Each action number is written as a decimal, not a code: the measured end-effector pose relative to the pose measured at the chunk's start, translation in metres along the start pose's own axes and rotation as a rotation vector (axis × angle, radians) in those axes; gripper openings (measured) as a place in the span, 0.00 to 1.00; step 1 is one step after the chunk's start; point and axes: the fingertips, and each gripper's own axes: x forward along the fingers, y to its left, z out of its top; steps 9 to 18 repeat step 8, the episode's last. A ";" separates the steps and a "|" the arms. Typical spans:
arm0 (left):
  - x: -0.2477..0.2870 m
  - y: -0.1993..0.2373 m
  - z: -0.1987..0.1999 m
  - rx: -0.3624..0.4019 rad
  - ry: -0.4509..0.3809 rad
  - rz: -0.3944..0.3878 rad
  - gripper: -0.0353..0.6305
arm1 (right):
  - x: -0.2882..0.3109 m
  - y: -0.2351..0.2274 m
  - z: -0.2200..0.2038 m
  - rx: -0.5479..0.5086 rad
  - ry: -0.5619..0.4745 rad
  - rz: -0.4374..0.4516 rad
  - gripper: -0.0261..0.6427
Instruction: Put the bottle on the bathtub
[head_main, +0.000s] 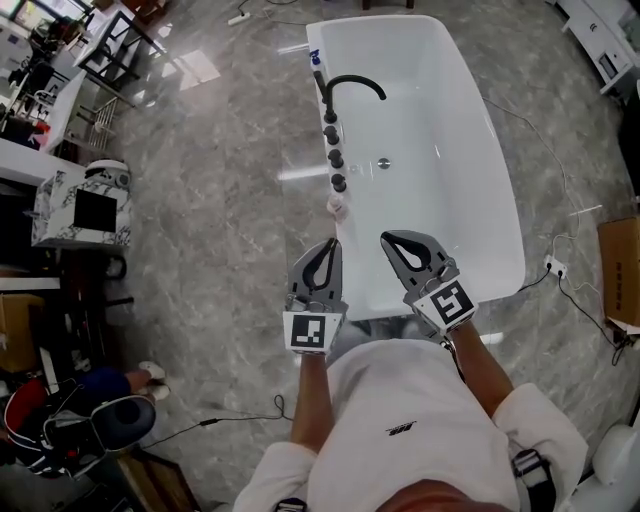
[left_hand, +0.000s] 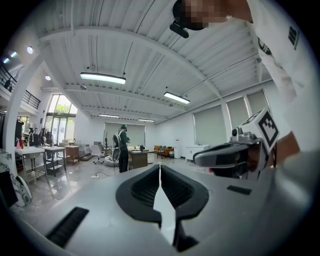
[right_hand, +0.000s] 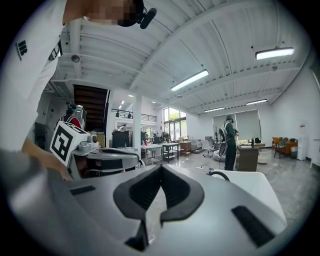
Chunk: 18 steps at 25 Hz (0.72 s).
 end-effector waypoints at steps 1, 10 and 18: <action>0.000 0.001 0.000 0.004 0.003 0.000 0.07 | 0.001 0.000 0.001 -0.004 0.002 0.004 0.03; 0.002 -0.001 -0.008 0.001 -0.004 -0.004 0.07 | 0.004 -0.002 -0.001 0.000 -0.018 0.004 0.03; 0.002 -0.001 -0.008 0.001 -0.004 -0.004 0.07 | 0.004 -0.002 -0.001 0.000 -0.018 0.004 0.03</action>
